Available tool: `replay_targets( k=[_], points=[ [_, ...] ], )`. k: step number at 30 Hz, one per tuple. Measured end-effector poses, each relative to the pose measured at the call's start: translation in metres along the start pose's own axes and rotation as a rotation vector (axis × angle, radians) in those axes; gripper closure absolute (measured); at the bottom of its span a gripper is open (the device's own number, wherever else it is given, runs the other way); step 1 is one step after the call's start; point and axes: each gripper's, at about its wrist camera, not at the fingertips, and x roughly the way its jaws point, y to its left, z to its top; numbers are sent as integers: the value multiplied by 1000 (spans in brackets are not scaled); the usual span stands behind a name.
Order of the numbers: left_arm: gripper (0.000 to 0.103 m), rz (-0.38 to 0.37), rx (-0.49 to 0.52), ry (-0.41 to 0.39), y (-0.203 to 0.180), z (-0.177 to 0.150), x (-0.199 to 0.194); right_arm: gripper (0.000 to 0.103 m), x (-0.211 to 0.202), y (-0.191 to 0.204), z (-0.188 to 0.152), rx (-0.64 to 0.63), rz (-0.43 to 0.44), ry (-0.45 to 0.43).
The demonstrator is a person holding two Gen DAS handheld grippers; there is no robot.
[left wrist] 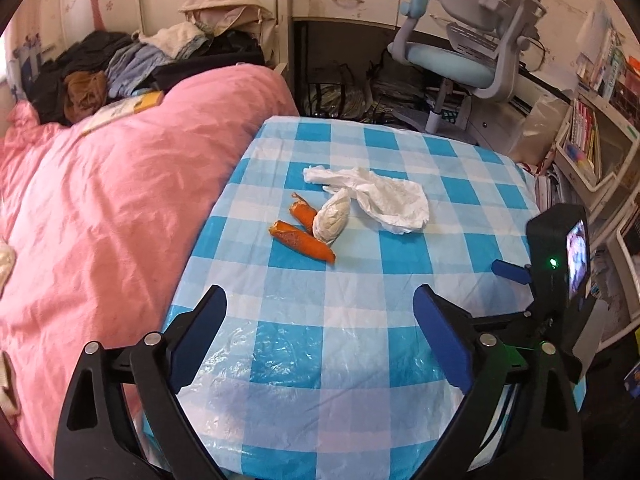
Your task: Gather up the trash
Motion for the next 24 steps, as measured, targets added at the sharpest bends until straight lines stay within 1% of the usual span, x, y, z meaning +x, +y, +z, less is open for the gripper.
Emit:
replay_targets(
  k=[4,6,8,10,16,19,24],
  points=[
    [11,38,83,-33,-12,-6,-12,6,1,0,1,0,0,0],
    [11,49,105,-53,-12,-9,-19,6,0,0,0,0,0,0],
    [11,42,104,-66,-10,-10,-27,6,1,0,1,0,0,0],
    [11,17,95,-74,-7,-9,-34,6,1,0,1,0,0,0],
    [11,-33,74,-88,-6,-8,-43,6,2,1,1,0,-1,1],
    [11,-44,90,-103,-9,-8,-50,6,2,1,1,0,-1,1],
    [11,-29,92,-138,-10,-6,-58,6,1,1,1,0,-1,1]
  ],
)
